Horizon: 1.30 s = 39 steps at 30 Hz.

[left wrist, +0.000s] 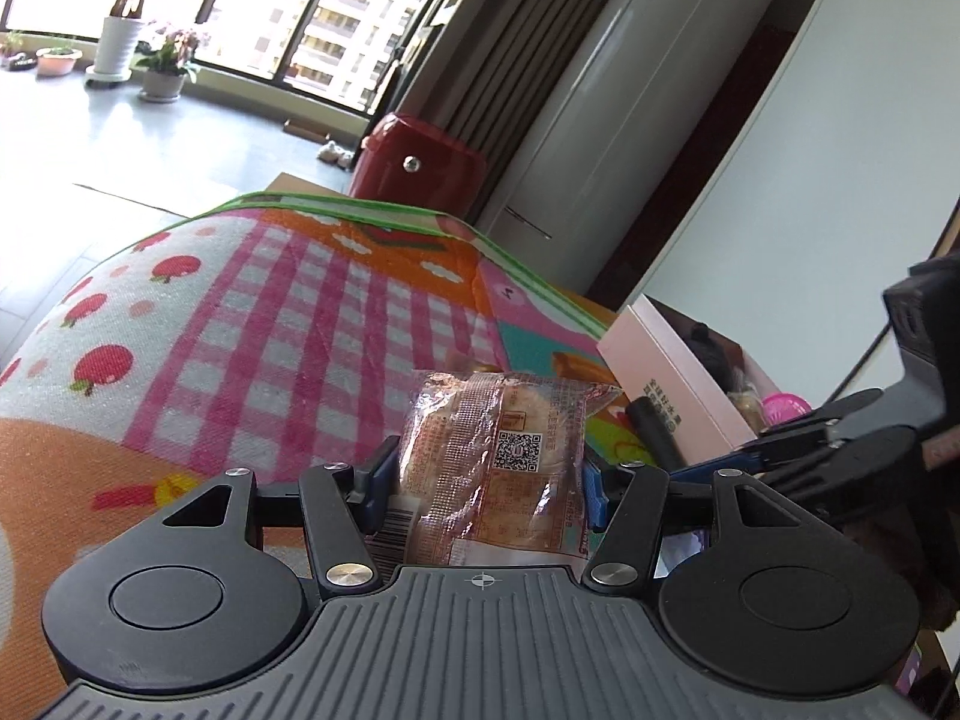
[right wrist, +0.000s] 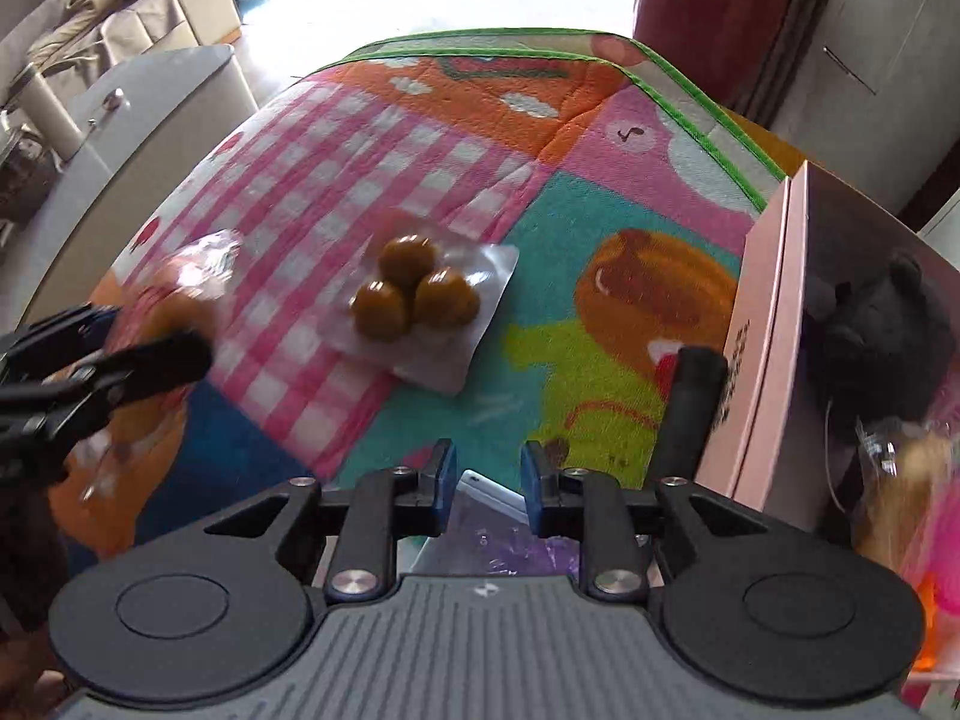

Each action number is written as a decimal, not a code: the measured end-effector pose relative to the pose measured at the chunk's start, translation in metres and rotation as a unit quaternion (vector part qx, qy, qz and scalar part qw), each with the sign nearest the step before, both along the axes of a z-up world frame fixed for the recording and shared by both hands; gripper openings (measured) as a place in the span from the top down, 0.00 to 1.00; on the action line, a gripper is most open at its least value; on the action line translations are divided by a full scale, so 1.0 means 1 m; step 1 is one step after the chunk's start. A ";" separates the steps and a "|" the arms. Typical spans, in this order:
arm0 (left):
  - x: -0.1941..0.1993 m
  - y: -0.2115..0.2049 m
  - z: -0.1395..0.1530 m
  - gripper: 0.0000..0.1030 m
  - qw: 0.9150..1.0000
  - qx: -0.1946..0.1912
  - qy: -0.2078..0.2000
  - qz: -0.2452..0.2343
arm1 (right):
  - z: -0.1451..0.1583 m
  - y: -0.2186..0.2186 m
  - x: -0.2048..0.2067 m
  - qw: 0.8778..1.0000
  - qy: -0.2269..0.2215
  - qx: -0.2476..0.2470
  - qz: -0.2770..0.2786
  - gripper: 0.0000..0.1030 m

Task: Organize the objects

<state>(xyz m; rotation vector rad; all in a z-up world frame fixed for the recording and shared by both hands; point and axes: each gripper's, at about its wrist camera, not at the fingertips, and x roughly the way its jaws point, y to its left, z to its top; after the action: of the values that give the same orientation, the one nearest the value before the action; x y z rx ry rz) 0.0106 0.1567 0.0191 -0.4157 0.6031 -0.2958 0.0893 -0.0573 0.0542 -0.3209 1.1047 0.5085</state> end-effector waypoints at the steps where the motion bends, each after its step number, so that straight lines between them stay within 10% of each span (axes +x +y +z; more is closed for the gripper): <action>1: -0.001 -0.004 0.000 0.40 1.000 0.001 0.001 -0.005 | 0.004 -0.004 -0.014 1.000 -0.017 0.001 0.010 0.41; 3: -0.004 -0.011 0.001 0.40 1.000 0.003 0.000 -0.009 | 0.009 -0.016 -0.043 0.999 -0.049 0.000 0.014 0.22; 16: -0.031 -0.058 0.011 0.40 0.997 0.059 0.003 -0.050 | -0.010 -0.096 -0.136 0.980 -0.160 -0.106 -0.047 0.16; 25: -0.055 -0.085 0.006 0.40 0.990 0.107 0.018 -0.095 | -0.015 -0.122 -0.148 0.982 -0.142 0.033 -0.118 0.05; 39: -0.052 -0.085 0.002 0.40 0.989 0.110 0.035 -0.094 | 0.004 -0.101 -0.158 0.978 -0.136 0.142 -0.063 0.05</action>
<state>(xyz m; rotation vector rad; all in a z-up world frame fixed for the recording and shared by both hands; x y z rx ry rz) -0.0410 0.0714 0.0214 -0.1567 0.7362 -0.3906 -0.0682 -0.1584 0.0580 -0.0653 0.7691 0.4870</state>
